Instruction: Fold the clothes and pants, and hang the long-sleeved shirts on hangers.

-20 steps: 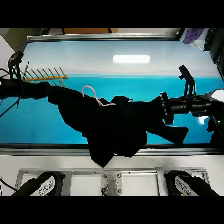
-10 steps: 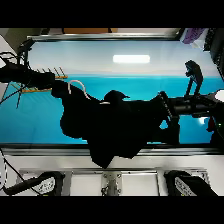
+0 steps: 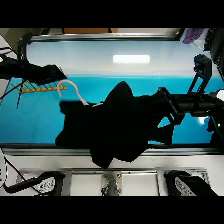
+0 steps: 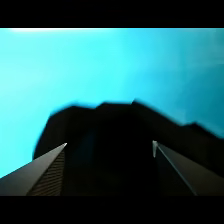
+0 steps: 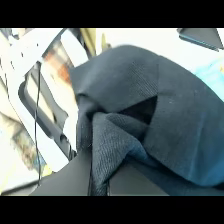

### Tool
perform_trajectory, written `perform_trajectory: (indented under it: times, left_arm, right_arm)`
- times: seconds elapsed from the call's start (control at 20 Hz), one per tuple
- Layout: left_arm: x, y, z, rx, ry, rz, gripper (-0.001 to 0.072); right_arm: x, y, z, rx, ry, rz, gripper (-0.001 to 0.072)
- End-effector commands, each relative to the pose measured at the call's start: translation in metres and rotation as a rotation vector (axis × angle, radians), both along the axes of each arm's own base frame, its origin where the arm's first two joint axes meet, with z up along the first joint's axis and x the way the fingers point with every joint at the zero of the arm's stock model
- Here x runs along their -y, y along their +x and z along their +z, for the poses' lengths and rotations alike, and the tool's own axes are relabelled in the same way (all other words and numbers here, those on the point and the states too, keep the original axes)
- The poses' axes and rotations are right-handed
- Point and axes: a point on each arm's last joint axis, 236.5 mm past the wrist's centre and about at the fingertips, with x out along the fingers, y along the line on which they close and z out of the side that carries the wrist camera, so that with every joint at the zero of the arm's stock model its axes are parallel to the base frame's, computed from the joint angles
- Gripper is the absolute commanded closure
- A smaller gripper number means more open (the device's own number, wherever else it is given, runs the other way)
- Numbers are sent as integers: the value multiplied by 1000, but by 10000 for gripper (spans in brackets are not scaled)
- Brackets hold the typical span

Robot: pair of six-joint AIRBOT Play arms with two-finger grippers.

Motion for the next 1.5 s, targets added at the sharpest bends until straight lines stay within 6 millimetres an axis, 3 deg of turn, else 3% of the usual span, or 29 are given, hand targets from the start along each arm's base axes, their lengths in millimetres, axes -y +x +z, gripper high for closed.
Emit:
perform_trajectory:
  times: [0.0, 0.15, 0.2, 0.3, 0.35, 0.55, 0.7, 0.9, 1.05, 1.45]
  left_arm:
    - [4, 18, 60, 165, -89, 19, 147]
    - [3, 19, 101, 269, -73, 15, 148]
    - [3, 19, 112, 298, -70, 13, 239]
    - [4, 18, 126, 333, -64, 9, 604]
    - [4, 18, 129, 342, -63, 8, 685]
    - [6, 13, 125, 319, -57, -9, 684]
    - [6, 10, 122, 306, -55, -19, 684]
    - [7, 10, 122, 303, -55, -20, 684]
    - [12, 5, 118, 284, -53, -43, 684]
    - [64, -10, 118, 289, -57, -179, 684]
  right_arm:
    - [1, 7, 18, 3, 75, -30, 694]
    - [3, 18, 26, 30, 108, -80, 694]
    - [5, 20, 30, 56, 125, -94, 695]
    - [9, 30, 44, 94, 180, -148, 695]
    - [12, 37, 51, 120, 206, -183, 695]
    - [30, 70, 65, 212, 234, -368, 694]
    - [62, 93, 77, 274, 244, -527, 695]
    - [134, 122, 97, 381, 184, -854, 695]
    - [202, 129, 112, 445, 125, -1126, 695]
    - [378, 106, 160, 551, -114, -1829, 695]
